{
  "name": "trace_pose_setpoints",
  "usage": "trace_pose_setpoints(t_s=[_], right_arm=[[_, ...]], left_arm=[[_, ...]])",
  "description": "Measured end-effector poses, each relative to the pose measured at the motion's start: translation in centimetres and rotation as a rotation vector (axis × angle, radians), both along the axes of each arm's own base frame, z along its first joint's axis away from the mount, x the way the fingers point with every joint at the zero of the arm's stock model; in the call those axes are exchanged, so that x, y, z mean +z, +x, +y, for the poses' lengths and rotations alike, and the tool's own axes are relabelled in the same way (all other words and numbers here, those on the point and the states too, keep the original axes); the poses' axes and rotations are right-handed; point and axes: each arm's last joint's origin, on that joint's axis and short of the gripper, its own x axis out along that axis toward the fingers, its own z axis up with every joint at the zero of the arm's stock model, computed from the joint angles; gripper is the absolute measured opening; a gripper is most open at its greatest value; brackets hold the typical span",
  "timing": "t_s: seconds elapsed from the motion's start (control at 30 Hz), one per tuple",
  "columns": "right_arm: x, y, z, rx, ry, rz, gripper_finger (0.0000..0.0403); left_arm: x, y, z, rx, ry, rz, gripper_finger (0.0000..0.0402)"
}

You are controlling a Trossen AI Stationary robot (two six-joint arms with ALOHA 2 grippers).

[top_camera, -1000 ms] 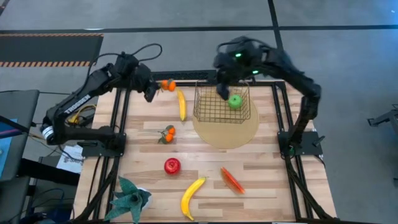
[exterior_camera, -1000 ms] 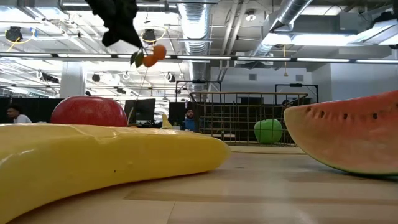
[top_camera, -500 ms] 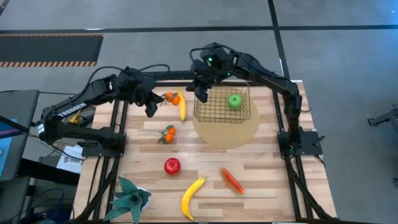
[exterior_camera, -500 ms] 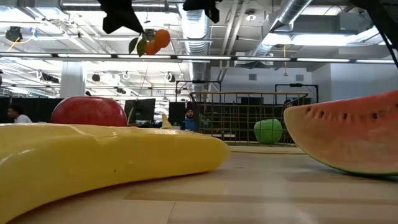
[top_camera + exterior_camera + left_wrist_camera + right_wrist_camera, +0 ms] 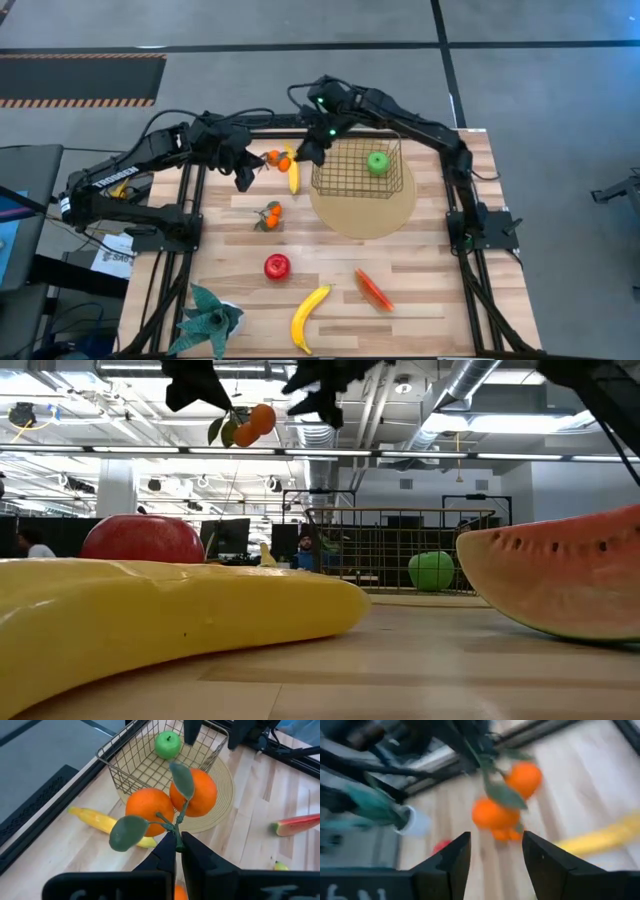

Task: Build produce basket
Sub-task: Put the top tangerines into the wire basket

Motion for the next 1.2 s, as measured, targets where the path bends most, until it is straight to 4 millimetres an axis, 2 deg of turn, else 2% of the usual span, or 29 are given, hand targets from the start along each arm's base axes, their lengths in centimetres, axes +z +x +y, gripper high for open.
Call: trace_pose_setpoints(t_s=[0.27,0.63,1.03,1.2], right_arm=[[-2.4,1.9,-1.7,0.095,0.145,-0.055,0.0184],[-1.4,1.8,-3.1,0.1,0.145,-0.161,0.0183],[-1.6,1.8,-3.4,0.056,0.086,-0.143,0.018],[-2.0,1.2,-4.1,0.019,0.077,-0.096,0.0177]], left_arm=[[0.0,0.0,0.0,-0.004,0.003,0.002,0.0],[0.0,0.0,0.0,-0.007,0.005,0.002,0.0],[0.1,0.1,0.0,-0.01,0.008,-0.011,0.0],[0.1,0.1,-0.1,-0.024,-0.003,-0.016,0.0]])
